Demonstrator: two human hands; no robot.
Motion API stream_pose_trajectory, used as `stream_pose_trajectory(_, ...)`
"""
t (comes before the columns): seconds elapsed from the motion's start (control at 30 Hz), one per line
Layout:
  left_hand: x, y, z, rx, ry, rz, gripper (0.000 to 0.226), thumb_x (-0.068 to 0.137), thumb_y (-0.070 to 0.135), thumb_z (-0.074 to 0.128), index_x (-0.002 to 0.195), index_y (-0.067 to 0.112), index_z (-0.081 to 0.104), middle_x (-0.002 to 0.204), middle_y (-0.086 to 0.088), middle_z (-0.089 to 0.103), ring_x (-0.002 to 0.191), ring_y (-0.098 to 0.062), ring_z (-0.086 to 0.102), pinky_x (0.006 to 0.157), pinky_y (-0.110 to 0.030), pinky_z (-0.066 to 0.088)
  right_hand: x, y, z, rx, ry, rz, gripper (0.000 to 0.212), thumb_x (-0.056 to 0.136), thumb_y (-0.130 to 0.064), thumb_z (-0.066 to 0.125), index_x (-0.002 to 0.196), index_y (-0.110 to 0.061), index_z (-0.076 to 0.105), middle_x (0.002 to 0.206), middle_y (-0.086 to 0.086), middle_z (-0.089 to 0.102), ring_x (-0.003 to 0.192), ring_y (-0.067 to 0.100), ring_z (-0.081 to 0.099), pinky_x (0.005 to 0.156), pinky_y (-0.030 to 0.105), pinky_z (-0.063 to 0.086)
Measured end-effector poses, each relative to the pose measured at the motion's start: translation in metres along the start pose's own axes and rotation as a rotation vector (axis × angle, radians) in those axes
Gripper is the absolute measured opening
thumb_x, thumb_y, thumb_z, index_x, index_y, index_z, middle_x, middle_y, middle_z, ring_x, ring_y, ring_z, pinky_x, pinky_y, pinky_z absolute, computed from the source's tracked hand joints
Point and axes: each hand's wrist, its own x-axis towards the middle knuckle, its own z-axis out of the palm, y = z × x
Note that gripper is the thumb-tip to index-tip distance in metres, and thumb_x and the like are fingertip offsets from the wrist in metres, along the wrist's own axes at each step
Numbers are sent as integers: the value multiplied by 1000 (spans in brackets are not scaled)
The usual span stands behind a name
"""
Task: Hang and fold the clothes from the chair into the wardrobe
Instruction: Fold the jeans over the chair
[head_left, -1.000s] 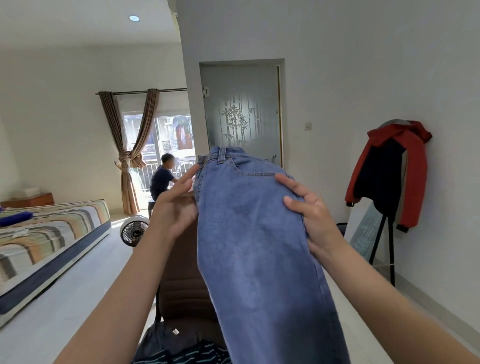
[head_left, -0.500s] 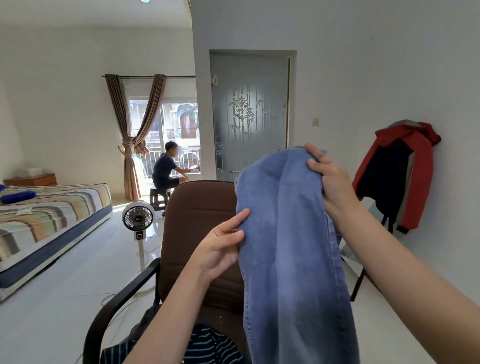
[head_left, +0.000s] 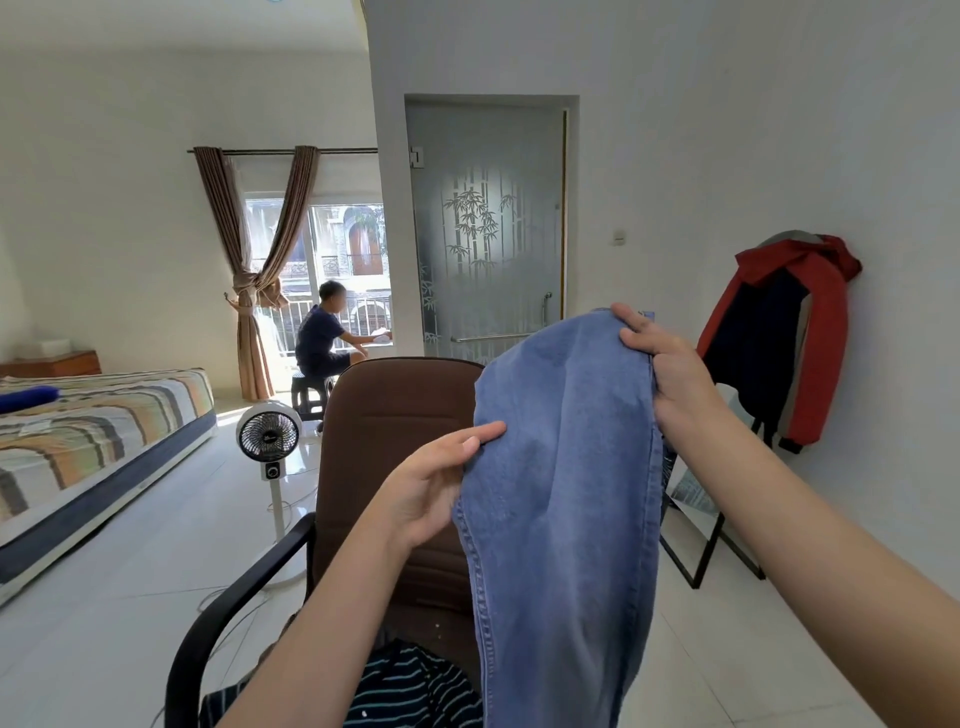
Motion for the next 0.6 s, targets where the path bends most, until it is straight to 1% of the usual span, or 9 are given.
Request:
stream_pose_trajectory(0.03,-1,-1,-1,0,11,-35,31,74,17,64,103,10,73,121,-11,64,113,-25,59,91,-34,52,0,1,1,-18,0,-6,36,90,2,48,119,-13,64,127,8,59,112,20,60,80,25,52)
stream_pose_trajectory(0.07,-1,-2,-4,2,-8,-71,33,76,19,63,107,10,72,125,-12,61,116,-28,57,95,-40,50,0,2,1,-38,0,-14,37,90,2,48,119,-13,64,126,8,59,111,20,60,79,25,52)
stream_pose_trajectory(0.13,-4,-3,-10,47,-76,-139,49,72,29,75,117,11,66,128,-14,58,116,-33,54,95,-48,46,-1,4,0,-67,-2,-23,38,90,3,48,120,-13,64,124,6,59,108,18,61,77,23,52)
stream_pose_trajectory(0.2,-7,-4,-13,124,-141,-221,67,66,43,80,124,15,62,123,-13,60,111,-34,56,90,-50,49,-2,8,-2,-89,-8,-17,38,90,2,48,121,-13,64,122,5,59,106,17,61,74,22,52)
stream_pose_trajectory(0.3,-9,-7,-12,145,-233,-300,70,69,51,76,128,17,58,125,-8,61,116,-31,57,91,-46,51,-3,16,-2,-120,-24,12,37,90,2,48,118,-14,65,127,8,58,113,22,58,83,26,51)
stream_pose_trajectory(0.37,-8,-11,-11,118,-247,-279,70,72,51,73,129,14,56,135,-7,54,124,-30,51,94,-47,49,-3,21,-1,-120,-37,27,36,89,2,48,117,-15,65,129,10,58,117,25,57,89,28,50)
stream_pose_trajectory(0.43,-9,-16,-10,38,-222,-237,71,73,49,73,129,9,56,140,-11,49,129,-32,45,98,-49,46,-3,22,-1,-118,-42,26,36,89,2,48,115,-16,66,129,10,57,117,24,57,87,28,51)
stream_pose_trajectory(0.53,-13,-21,-7,-127,-146,-139,69,69,43,78,121,2,60,137,-19,50,127,-34,48,98,-45,47,-2,21,-4,-118,-33,16,36,90,1,48,113,-18,67,132,8,56,117,22,57,84,26,50)
stream_pose_trajectory(0.6,-16,-22,-10,-223,-84,-69,65,67,39,80,116,-1,64,136,-24,49,127,-36,48,101,-45,45,-1,19,-8,-104,-22,17,35,90,1,48,113,-18,68,132,7,55,117,22,57,84,26,51)
